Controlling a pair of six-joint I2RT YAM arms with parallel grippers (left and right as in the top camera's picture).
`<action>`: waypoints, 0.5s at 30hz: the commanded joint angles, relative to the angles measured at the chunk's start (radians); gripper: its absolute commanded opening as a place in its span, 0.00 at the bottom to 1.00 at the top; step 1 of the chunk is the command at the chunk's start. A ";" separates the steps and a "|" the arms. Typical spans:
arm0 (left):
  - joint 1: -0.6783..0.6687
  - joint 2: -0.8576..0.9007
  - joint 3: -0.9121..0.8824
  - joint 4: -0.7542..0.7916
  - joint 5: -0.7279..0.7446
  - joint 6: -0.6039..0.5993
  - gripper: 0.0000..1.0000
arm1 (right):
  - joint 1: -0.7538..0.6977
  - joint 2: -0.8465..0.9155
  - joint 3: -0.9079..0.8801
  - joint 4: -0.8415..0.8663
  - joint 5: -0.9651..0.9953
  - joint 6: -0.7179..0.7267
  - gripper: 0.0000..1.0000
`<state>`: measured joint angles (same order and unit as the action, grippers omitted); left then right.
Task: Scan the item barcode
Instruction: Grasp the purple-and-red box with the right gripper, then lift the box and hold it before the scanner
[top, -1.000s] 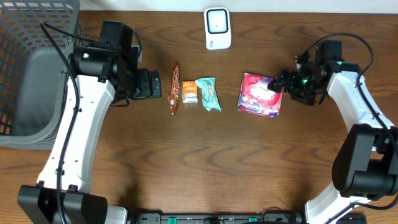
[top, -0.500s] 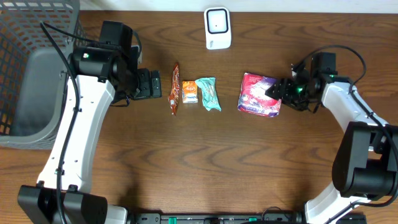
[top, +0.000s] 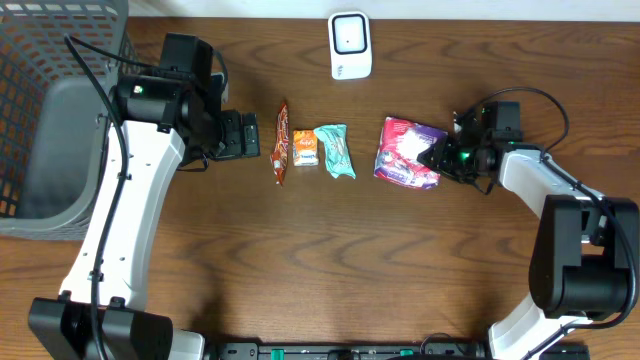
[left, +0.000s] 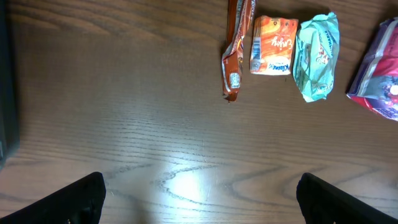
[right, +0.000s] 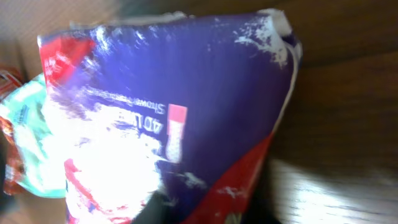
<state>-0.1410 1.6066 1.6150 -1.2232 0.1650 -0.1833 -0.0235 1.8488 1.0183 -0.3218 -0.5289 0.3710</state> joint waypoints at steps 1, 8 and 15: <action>0.000 0.002 -0.004 -0.003 -0.010 -0.005 0.98 | 0.037 0.003 0.003 0.019 -0.017 0.052 0.01; 0.000 0.002 -0.004 -0.003 -0.010 -0.005 0.98 | 0.077 0.002 0.151 0.042 -0.086 0.145 0.01; 0.000 0.002 -0.004 -0.003 -0.010 -0.005 0.98 | 0.147 0.002 0.264 0.293 -0.036 0.355 0.01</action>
<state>-0.1410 1.6066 1.6150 -1.2232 0.1654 -0.1833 0.0795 1.8519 1.2469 -0.1333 -0.5804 0.5835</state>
